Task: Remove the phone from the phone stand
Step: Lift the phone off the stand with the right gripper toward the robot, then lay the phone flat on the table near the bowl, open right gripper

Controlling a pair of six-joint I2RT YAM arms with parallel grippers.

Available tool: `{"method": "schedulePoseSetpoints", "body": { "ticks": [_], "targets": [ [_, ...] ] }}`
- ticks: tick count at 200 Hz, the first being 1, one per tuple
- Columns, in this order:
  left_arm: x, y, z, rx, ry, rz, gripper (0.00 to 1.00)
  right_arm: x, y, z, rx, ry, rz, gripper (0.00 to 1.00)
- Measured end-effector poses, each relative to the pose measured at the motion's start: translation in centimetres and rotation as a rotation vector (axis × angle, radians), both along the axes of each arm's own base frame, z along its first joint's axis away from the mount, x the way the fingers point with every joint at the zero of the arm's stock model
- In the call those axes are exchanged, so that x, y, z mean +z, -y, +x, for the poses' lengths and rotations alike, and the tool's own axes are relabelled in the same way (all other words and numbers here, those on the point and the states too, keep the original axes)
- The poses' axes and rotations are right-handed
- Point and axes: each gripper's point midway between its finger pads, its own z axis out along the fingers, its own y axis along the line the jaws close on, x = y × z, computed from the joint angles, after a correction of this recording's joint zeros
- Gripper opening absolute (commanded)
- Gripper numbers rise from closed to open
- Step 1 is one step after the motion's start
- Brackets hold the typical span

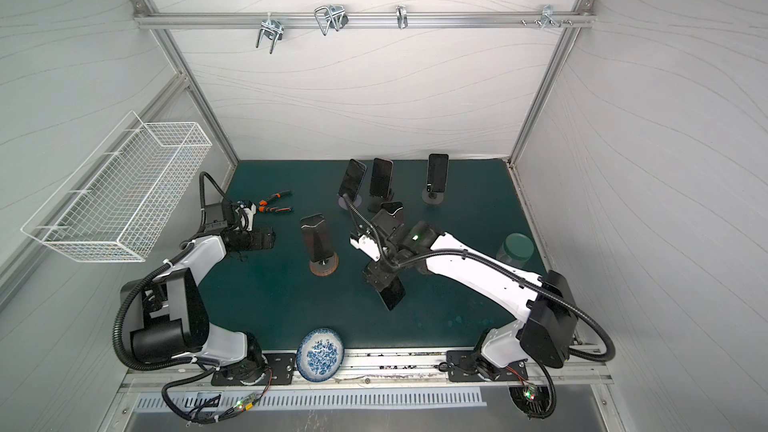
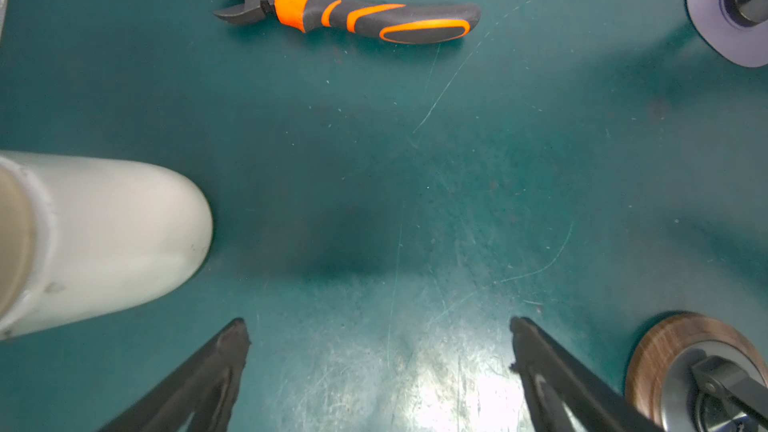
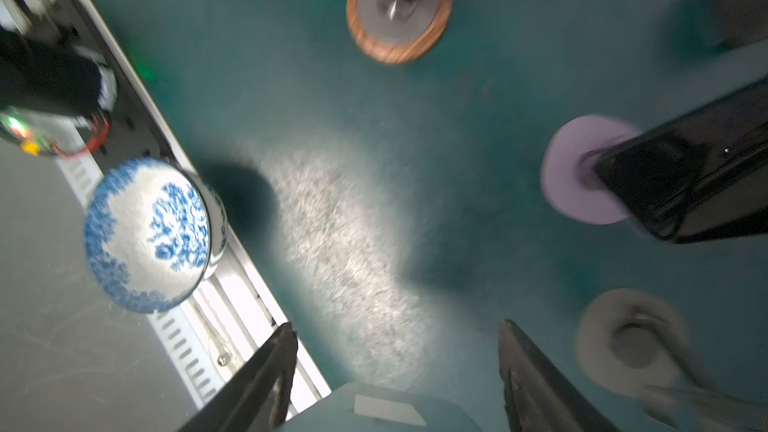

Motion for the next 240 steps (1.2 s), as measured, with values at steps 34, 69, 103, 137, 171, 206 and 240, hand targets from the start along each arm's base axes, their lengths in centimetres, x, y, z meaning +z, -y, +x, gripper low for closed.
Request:
{"method": "schedulePoseSetpoints", "body": {
  "ticks": [34, 69, 103, 137, 171, 206, 240],
  "targets": [
    [-0.2, -0.8, 0.1, -0.007, 0.002, 0.057, 1.00, -4.5, -0.3, -2.1, 0.016, -0.080, -0.131, 0.66],
    [-2.5, -1.0, -1.3, -0.013, -0.029, 0.099, 1.00, -7.1, -0.3, -2.7, -0.001, -0.111, -0.198, 0.66],
    [-3.5, -1.0, -2.2, -0.015, -0.059, 0.109, 1.00, -10.3, 0.5, -2.9, -0.054, -0.148, -0.263, 0.67],
    [-3.3, -1.1, -2.0, -0.015, -0.050, 0.116, 1.00, -13.0, 0.6, -3.0, -0.102, -0.170, -0.303, 0.68],
    [-3.2, -1.2, -1.8, -0.017, -0.045, 0.119, 1.00, -13.1, 0.3, -2.8, -0.133, -0.150, -0.292, 0.72],
    [-2.9, -1.2, -1.6, -0.018, -0.038, 0.121, 1.00, -13.2, 0.2, -2.5, -0.153, -0.120, -0.293, 0.76],
    [-2.7, -1.2, -1.6, -0.017, -0.037, 0.120, 1.00, -13.2, 0.3, -2.4, -0.159, -0.088, -0.287, 0.78]
  ]
}}
